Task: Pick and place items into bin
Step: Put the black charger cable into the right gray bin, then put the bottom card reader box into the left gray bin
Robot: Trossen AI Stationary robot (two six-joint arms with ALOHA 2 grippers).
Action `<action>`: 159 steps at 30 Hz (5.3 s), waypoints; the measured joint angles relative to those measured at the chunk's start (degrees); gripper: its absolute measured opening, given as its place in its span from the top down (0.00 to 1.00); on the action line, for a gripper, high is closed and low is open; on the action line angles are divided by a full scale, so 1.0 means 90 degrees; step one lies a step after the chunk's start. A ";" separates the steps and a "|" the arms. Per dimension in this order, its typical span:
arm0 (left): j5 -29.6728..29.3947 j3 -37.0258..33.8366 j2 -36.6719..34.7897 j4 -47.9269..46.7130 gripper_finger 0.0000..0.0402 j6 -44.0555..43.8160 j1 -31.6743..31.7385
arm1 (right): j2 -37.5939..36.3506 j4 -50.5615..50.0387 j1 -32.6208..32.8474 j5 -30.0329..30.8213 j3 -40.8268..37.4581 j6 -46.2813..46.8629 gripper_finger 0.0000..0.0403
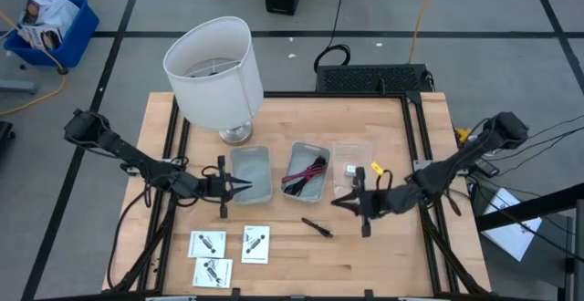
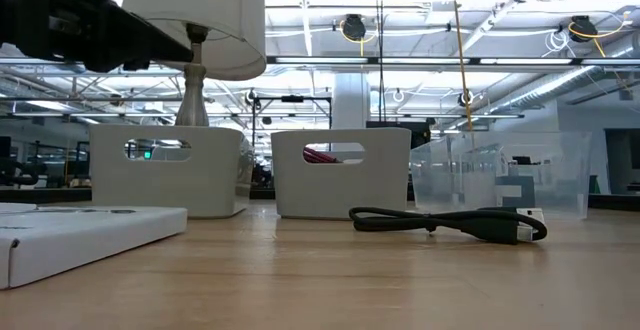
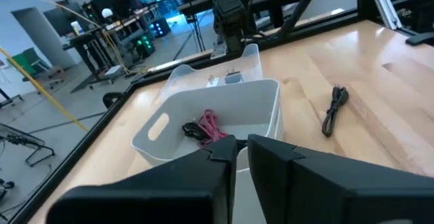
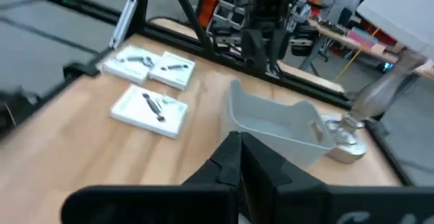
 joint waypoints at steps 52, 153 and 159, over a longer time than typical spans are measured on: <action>0.0009 0.0002 -0.0002 0.0683 0.89 -0.0306 -0.0012 | 0.4655 -0.0805 0.0056 -0.1079 0.1340 0.4361 0.49; 0.0005 0.0005 -0.0002 0.0692 0.88 -0.0062 0.0000 | 0.1437 -0.3674 -0.3310 -0.3461 0.2733 -0.2723 0.73; 0.0005 0.0005 -0.0001 0.0687 0.88 -0.0076 0.0000 | 0.0475 -0.3771 -0.3315 -0.4921 0.1801 -0.2346 0.90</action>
